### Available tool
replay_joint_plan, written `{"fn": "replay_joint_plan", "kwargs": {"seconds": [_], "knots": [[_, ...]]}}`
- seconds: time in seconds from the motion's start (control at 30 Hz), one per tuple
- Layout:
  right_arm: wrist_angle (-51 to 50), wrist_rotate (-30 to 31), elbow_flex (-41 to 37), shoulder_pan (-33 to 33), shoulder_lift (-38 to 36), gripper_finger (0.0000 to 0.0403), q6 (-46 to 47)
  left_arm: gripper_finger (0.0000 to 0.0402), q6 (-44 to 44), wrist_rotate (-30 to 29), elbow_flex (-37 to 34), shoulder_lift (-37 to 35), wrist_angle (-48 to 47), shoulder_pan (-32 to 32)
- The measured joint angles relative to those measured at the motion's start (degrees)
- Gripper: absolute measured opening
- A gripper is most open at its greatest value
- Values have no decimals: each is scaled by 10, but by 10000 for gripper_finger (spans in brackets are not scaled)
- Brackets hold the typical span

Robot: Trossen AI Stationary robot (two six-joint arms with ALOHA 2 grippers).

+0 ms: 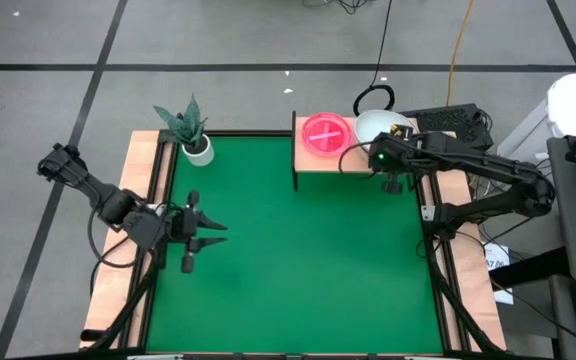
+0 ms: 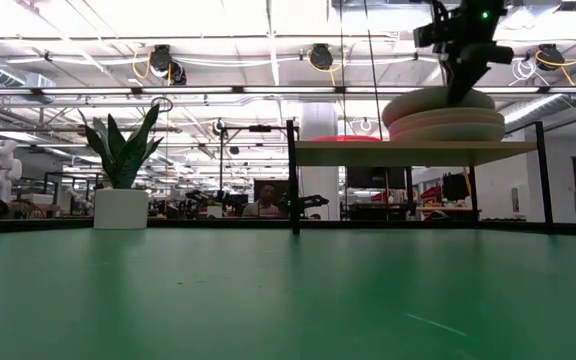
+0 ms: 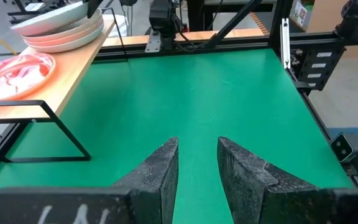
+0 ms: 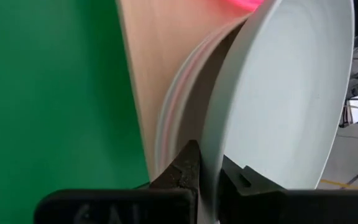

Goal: Place and stack plates onto a shelf
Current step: Stack the large gray plate on top of the large light brown plate on the shelf

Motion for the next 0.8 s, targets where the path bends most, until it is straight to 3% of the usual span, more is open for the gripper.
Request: {"fn": "replay_joint_plan", "kwargs": {"seconds": [0.23, 0.8], "knots": [[4, 11, -40, 0, 0, 10, -1, 115, 6, 0, 0, 24, 1, 2], [3, 47, -43, 17, 0, 34, 14, 115, 18, 0, 0, 27, 32, 14]]}}
